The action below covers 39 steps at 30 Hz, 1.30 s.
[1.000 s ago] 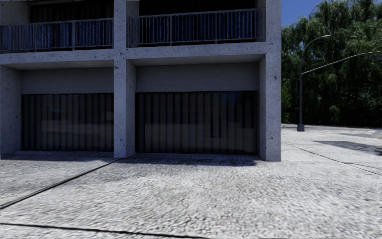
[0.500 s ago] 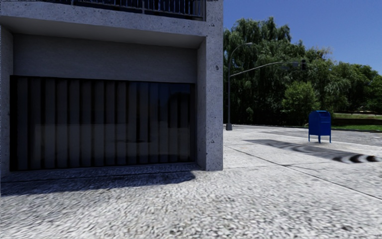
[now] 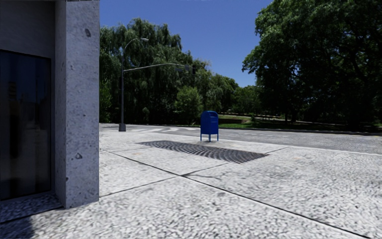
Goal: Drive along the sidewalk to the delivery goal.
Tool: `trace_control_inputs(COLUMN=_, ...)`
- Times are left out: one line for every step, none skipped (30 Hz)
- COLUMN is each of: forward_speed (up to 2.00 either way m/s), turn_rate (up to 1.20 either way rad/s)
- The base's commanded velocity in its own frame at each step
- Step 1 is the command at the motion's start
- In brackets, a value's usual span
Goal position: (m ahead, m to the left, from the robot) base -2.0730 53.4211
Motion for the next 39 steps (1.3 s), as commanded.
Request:
trace_control_inputs(forward_speed=2.0, turn_rate=-0.92)
trace_control_inputs(forward_speed=2.0, turn_rate=-0.45)
trace_control_inputs(forward_speed=2.0, turn_rate=-0.03)
trace_control_inputs(forward_speed=2.0, turn_rate=0.0)
trace_control_inputs(forward_speed=2.0, turn_rate=0.0)
trace_control_inputs(forward_speed=2.0, turn_rate=0.0)
trace_control_inputs(forward_speed=2.0, turn_rate=0.0)
trace_control_inputs(forward_speed=2.0, turn_rate=0.0)
trace_control_inputs(forward_speed=2.0, turn_rate=0.0)
trace_control_inputs(forward_speed=2.0, turn_rate=0.0)
trace_control_inputs(forward_speed=2.0, turn_rate=0.0)
trace_control_inputs(forward_speed=2.0, turn_rate=0.0)
trace_control_inputs(forward_speed=2.0, turn_rate=0.0)
trace_control_inputs(forward_speed=2.0, turn_rate=0.0)
trace_control_inputs(forward_speed=2.0, turn_rate=0.03)
trace_control_inputs(forward_speed=2.0, turn_rate=0.19)
trace_control_inputs(forward_speed=2.0, turn_rate=0.4)
trace_control_inputs(forward_speed=2.0, turn_rate=0.4)
trace_control_inputs(forward_speed=2.0, turn_rate=0.51)
trace_control_inputs(forward_speed=2.0, turn_rate=0.56)
trace_control_inputs(forward_speed=2.0, turn_rate=0.6)
trace_control_inputs(forward_speed=2.0, turn_rate=0.6)
trace_control_inputs(forward_speed=2.0, turn_rate=0.66)
trace_control_inputs(forward_speed=2.0, turn_rate=0.68)
trace_control_inputs(forward_speed=2.0, turn_rate=0.7)
trace_control_inputs(forward_speed=2.0, turn_rate=0.71)
trace_control_inputs(forward_speed=2.0, turn_rate=0.71)
trace_control_inputs(forward_speed=2.0, turn_rate=0.74)
trace_control_inputs(forward_speed=2.0, turn_rate=0.75)
trace_control_inputs(forward_speed=2.0, turn_rate=0.76)
trace_control_inputs(forward_speed=2.0, turn_rate=0.76)
trace_control_inputs(forward_speed=2.0, turn_rate=0.76)
trace_control_inputs(forward_speed=2.0, turn_rate=0.76)
trace_control_inputs(forward_speed=2.0, turn_rate=0.76)
trace_control_inputs(forward_speed=2.0, turn_rate=0.76)
trace_control_inputs(forward_speed=2.0, turn_rate=0.76)
trace_control_inputs(forward_speed=2.0, turn_rate=0.76)
trace_control_inputs(forward_speed=2.0, turn_rate=0.76)
trace_control_inputs(forward_speed=2.0, turn_rate=0.76)
